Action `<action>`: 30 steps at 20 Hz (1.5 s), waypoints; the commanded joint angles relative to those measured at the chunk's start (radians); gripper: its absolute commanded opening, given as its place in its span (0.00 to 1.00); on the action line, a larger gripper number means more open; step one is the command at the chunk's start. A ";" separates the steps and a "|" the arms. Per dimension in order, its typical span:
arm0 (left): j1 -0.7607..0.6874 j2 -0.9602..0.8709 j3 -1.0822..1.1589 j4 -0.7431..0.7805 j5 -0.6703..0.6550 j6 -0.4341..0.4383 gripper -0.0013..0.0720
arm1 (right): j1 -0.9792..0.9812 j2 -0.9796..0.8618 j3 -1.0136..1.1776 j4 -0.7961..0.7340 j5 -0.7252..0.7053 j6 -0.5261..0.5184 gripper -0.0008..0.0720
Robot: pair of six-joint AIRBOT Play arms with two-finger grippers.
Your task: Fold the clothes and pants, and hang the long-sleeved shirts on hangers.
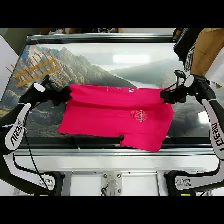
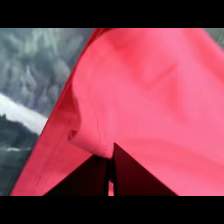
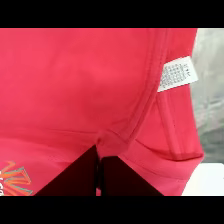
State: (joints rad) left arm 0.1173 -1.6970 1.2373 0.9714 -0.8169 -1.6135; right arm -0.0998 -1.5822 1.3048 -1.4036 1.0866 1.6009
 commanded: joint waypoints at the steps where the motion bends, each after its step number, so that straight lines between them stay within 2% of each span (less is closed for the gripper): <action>1: -0.002 0.005 -0.024 -0.005 -0.029 0.001 0.34 | 0.001 0.009 -0.029 0.032 0.037 0.008 0.20; 2: 0.000 0.021 -0.024 -0.005 -0.031 0.001 0.70 | 0.001 0.019 -0.029 0.039 0.040 0.008 0.57; 3: 0.008 0.051 -0.024 -0.005 -0.027 0.001 0.73 | 0.001 0.045 -0.028 0.040 0.040 0.008 0.75; 5: 0.039 0.144 -0.025 0.018 -0.037 0.002 0.73 | -0.008 0.135 -0.027 0.024 0.040 0.007 0.73; 8: 0.095 0.315 -0.100 0.215 -0.122 -0.008 0.73 | -0.045 0.325 -0.046 0.011 0.094 0.006 0.73; 11: 0.147 0.481 -0.312 0.374 -0.169 -0.100 0.73 | -0.056 0.521 -0.133 0.012 0.111 0.005 0.73; 16: 0.236 0.660 -0.654 0.360 -0.116 -0.187 0.73 | -0.056 0.757 -0.294 0.039 0.096 0.009 0.73; 19: 0.240 0.692 -0.753 0.282 -0.070 -0.187 0.73 | -0.056 0.803 -0.315 0.039 0.096 0.009 0.73; 24: 0.237 0.688 -0.834 0.098 0.029 -0.186 0.73 | -0.056 0.807 -0.315 0.061 0.095 0.008 0.73; 28: 0.169 0.688 -0.835 0.099 0.112 -0.212 0.73 | -0.056 0.807 -0.315 0.061 0.096 0.009 0.73; 29: 0.140 0.681 -0.835 0.098 0.141 -0.224 0.68 | -0.056 0.807 -0.315 0.061 0.096 0.009 0.73; 30: 0.117 0.665 -0.835 0.097 0.158 -0.249 0.68 | -0.056 0.807 -0.315 0.061 0.096 0.011 0.73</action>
State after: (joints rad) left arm 0.2882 -1.0164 0.4095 1.0882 -0.7353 -1.8206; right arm -0.1558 -0.7776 0.9897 -1.3460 1.1828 1.6089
